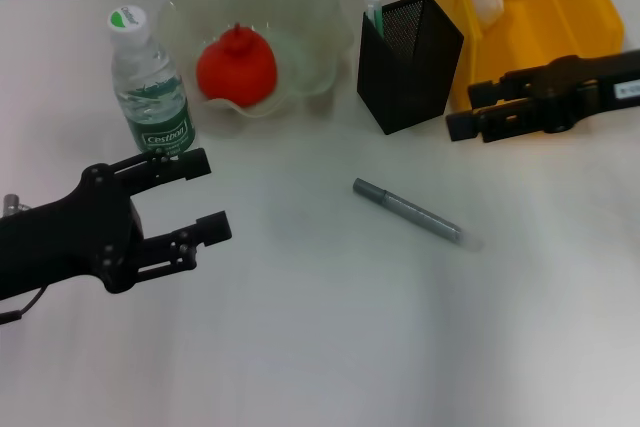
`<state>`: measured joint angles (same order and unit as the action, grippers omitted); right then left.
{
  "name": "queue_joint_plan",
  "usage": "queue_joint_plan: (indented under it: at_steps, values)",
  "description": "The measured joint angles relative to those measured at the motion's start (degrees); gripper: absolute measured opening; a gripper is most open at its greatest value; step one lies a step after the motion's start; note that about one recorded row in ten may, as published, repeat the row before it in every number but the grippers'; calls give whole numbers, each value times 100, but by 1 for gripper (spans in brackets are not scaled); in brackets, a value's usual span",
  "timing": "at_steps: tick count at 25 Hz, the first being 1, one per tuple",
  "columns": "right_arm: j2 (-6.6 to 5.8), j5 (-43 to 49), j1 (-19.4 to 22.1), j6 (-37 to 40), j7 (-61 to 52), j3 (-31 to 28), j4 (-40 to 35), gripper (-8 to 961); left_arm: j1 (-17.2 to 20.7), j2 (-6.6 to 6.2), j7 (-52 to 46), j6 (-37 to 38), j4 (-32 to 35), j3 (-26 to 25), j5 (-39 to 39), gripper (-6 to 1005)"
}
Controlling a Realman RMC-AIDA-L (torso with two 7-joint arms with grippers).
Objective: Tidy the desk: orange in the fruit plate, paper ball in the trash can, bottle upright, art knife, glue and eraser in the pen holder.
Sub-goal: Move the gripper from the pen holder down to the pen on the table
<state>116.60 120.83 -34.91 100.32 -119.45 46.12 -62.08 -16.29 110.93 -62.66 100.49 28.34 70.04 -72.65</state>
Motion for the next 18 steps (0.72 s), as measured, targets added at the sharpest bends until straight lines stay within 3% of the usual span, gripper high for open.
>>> queue_joint_plan:
  at_steps: [3, 6, 13, 18]
  values:
    - [-26, 568, -439, -16, -215, 56, 146, 810, 51, -13, 5, 15, -3, -2, -4, 755]
    - [21, 595, -456, -34, 61, 15, 225, 810, 51, 3, 7, 34, 16, -4, -5, 755]
    - [13, -435, 460, 67, 1041, -58, 297, 810, -229, 47, -25, -39, -1, -8, -11, 755]
    - [11, -957, 1010, 408, 2256, -683, 863, 811, -371, 78, -38, -192, 30, -9, -13, 755]
